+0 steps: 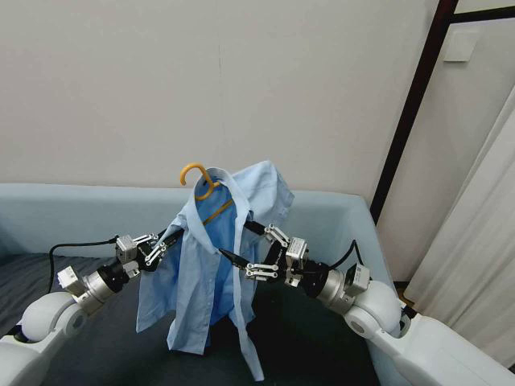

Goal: Pick up the clothes from the sofa and hang them on the clothes hanger.

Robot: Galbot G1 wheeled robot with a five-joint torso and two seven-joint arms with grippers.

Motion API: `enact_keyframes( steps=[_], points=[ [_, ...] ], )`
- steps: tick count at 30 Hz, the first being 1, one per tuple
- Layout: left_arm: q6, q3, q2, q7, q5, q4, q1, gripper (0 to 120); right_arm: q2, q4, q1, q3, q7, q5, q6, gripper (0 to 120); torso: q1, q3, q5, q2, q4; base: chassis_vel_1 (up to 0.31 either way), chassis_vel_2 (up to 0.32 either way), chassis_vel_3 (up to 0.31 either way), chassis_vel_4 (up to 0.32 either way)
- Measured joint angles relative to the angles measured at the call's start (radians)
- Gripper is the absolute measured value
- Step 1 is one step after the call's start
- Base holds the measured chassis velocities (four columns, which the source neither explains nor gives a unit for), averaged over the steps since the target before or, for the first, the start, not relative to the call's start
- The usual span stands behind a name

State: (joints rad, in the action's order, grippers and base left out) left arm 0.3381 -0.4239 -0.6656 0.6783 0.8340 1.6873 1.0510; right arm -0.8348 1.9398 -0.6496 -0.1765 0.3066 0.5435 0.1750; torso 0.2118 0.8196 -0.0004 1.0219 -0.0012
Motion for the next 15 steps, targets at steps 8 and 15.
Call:
enact_keyframes(
  steps=[8, 15],
  points=[
    [-0.013, -0.003, 0.02, 0.051, 0.013, -0.036, -0.019, 8, 0.041, -0.014, -0.058, 0.111, 0.18, -0.148, -0.029, 100, 0.0, 0.0, -0.0001, 0.0, -0.0001, 0.0, 0.0, 0.0, 0.0],
    [-0.039, 0.003, 0.037, 0.126, 0.036, -0.094, -0.069, 8, 0.06, -0.028, -0.019, 0.178, 0.48, 0.006, 0.048, 100, 0.0, 0.0, -0.0003, 0.0, 0.0002, 0.0, 0.0, 0.0, 0.0]
  ],
)
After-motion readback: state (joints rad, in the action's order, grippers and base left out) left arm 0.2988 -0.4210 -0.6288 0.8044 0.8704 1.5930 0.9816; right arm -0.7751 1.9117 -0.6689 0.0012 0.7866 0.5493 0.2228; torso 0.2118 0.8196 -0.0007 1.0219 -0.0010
